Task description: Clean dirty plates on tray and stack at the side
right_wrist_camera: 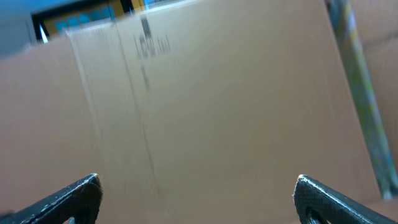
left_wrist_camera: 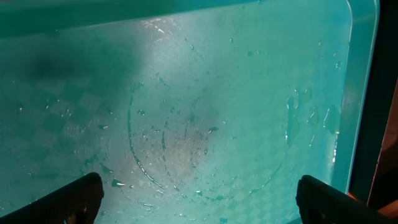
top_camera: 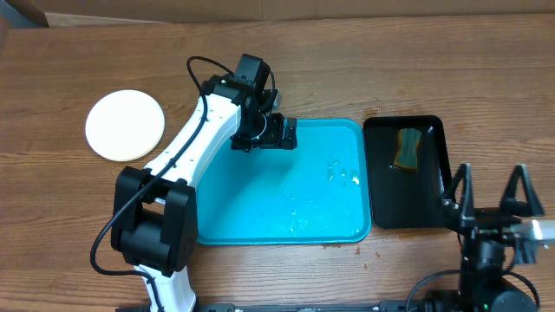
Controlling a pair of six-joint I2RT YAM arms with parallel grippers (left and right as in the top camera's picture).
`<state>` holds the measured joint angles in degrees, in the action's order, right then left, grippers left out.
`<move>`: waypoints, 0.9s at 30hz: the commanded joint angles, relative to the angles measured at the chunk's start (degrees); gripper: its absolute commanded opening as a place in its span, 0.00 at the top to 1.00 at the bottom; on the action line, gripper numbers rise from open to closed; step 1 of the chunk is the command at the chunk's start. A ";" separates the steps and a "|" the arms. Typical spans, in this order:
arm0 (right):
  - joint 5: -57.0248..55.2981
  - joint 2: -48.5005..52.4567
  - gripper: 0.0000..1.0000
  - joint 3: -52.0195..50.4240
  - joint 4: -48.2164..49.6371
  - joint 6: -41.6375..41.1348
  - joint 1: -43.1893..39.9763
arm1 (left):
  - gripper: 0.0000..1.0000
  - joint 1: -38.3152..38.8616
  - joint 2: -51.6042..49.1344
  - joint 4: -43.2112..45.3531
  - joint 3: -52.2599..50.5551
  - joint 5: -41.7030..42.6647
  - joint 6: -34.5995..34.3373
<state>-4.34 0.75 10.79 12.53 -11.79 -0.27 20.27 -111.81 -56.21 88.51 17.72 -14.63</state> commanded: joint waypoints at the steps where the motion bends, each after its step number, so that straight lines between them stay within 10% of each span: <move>1: 2.80 -0.59 0.00 -4.83 0.22 -0.17 0.33 | 0.00 0.00 -0.28 -0.09 -0.42 -0.33 -0.15; 27: 6.01 -0.59 0.00 -10.34 -17.35 16.74 0.33 | 0.00 0.00 -0.28 -0.09 -0.42 -0.35 -0.15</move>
<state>1.30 0.64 1.06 -5.15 1.39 -0.27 20.27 -111.81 -56.16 88.51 17.72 -14.63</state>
